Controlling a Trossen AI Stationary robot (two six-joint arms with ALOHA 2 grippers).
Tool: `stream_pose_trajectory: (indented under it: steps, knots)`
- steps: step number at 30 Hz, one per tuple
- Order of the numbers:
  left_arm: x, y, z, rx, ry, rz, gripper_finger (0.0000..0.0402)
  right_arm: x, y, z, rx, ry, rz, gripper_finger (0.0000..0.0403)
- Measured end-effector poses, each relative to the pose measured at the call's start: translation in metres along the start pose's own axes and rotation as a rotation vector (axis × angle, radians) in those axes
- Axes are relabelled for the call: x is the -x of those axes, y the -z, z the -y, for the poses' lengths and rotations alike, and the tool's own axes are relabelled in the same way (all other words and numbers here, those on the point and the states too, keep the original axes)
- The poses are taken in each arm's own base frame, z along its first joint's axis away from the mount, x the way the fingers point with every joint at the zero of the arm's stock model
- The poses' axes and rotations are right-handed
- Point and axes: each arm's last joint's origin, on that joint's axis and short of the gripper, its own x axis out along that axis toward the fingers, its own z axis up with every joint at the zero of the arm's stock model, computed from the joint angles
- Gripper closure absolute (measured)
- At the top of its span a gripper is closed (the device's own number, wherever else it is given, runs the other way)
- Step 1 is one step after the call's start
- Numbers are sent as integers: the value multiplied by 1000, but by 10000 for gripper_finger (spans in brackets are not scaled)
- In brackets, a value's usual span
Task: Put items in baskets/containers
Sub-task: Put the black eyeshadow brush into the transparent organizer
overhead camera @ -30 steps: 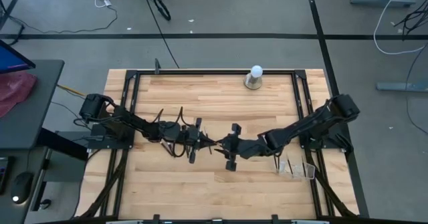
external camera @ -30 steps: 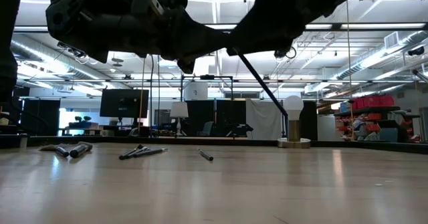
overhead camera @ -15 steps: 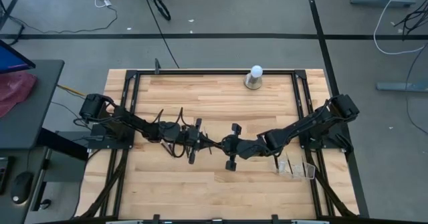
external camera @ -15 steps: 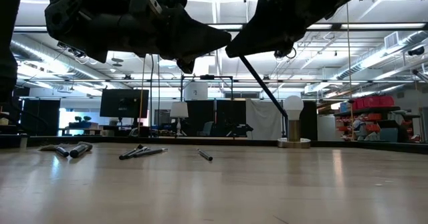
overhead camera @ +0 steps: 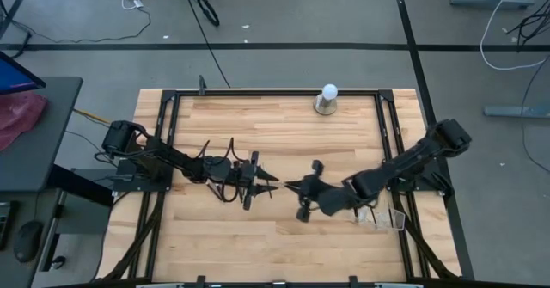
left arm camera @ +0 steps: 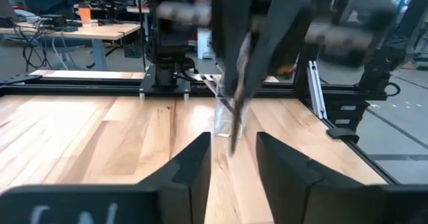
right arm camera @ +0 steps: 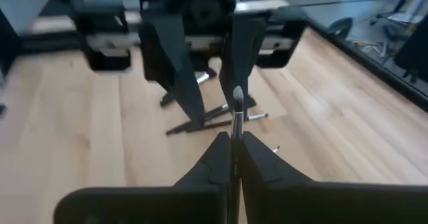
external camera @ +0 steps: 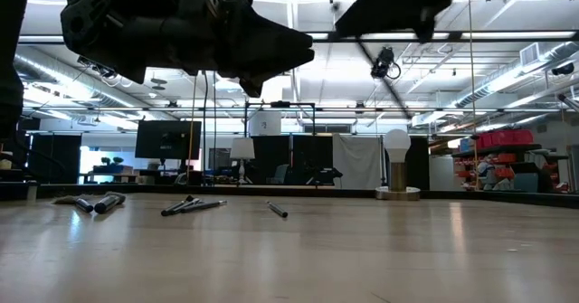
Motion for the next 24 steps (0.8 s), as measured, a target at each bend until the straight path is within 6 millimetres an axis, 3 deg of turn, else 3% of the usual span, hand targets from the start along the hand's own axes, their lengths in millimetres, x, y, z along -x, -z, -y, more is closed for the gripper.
stream_pose_trajectory:
  steps: [6,13,18,24]
  knots:
    - [0,4,0,-2,0,-36,254,68,-9,-1,-96,44,57,393]
    - [0,4,0,1,-1,-44,253,144,9,15,-207,36,44,393]
    - [0,4,0,2,-1,-44,252,170,26,27,-268,27,-10,394]
    - [0,4,0,2,-1,-44,252,180,43,46,-334,118,-188,396]
